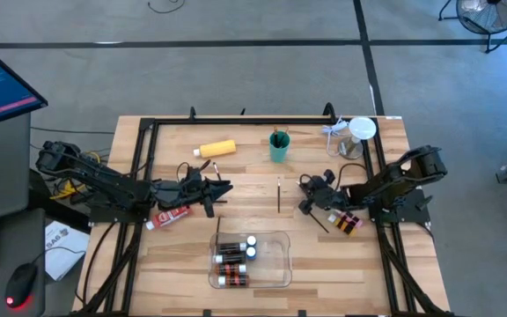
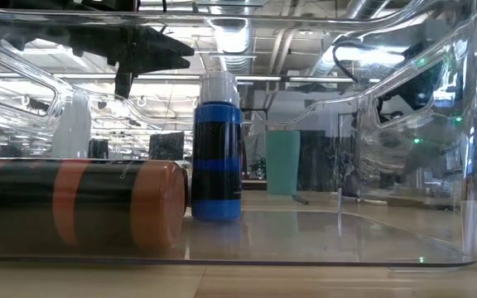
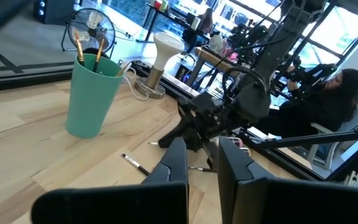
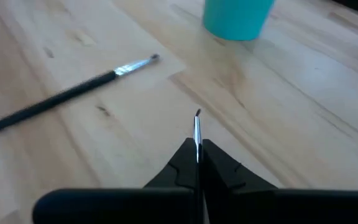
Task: Pick & Place Paint Supplies
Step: Put the silver paint brush into the green cup
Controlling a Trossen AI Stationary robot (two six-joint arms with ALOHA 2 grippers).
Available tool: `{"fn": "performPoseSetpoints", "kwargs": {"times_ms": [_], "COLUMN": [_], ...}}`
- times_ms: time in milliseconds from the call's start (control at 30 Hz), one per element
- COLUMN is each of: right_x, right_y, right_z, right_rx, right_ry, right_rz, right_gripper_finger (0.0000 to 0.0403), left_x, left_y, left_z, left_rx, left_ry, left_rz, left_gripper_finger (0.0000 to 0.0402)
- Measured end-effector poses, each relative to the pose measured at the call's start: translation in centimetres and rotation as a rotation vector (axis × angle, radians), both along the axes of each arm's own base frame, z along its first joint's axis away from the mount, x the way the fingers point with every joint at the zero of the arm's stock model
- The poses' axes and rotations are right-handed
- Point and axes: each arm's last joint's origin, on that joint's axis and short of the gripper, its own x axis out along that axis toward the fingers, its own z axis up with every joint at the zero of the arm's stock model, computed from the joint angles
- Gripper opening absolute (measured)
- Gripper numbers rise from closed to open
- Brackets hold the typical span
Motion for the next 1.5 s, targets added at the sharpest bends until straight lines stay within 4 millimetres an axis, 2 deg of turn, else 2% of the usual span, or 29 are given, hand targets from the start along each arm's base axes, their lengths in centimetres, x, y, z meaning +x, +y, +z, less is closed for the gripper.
{"fn": "performPoseSetpoints", "kwargs": {"times_ms": [567, 900, 1033, 1267, 1400, 1500], "right_x": [0.8, 0.9, 0.7, 0.6, 0.5, 0.4], "right_y": [-0.4, 1.2, 1.6, 2.4, 2.5, 2.2], "right_z": [1.0, 0.8, 0.5, 0.6, 1.7, 3.2], "right_rx": [-0.02, 0.109, 0.113, 0.132, 0.171, 0.183], "right_ry": [-0.112, -0.099, -0.066, -0.074, -0.119, -0.177], "right_rz": [-0.003, 0.163, 0.181, 0.204, 0.206, 0.199], "right_gripper_finger": [0.0002, 0.0002, 0.0025, 0.01, 0.0139, 0.0158], "left_x": [-0.2, -0.2, -0.2, -0.2, -0.2, -0.1], "left_y": [0.0, 0.0, 0.0, 0.0, 0.0, 0.0], "left_z": [-0.4, -0.4, -0.4, -0.4, -0.3, -0.3], "left_rx": [0.004, 0.003, 0.007, -0.004, -0.057, -0.112], "left_ry": [0.013, 0.012, 0.013, 0.008, -0.013, -0.039], "left_rz": [0.0, 0.0, 0.0, 0.001, 0.006, 0.009], "left_gripper_finger": [0.0002, 0.0002, 0.0002, 0.0002, 0.0002, 0.0002]}}
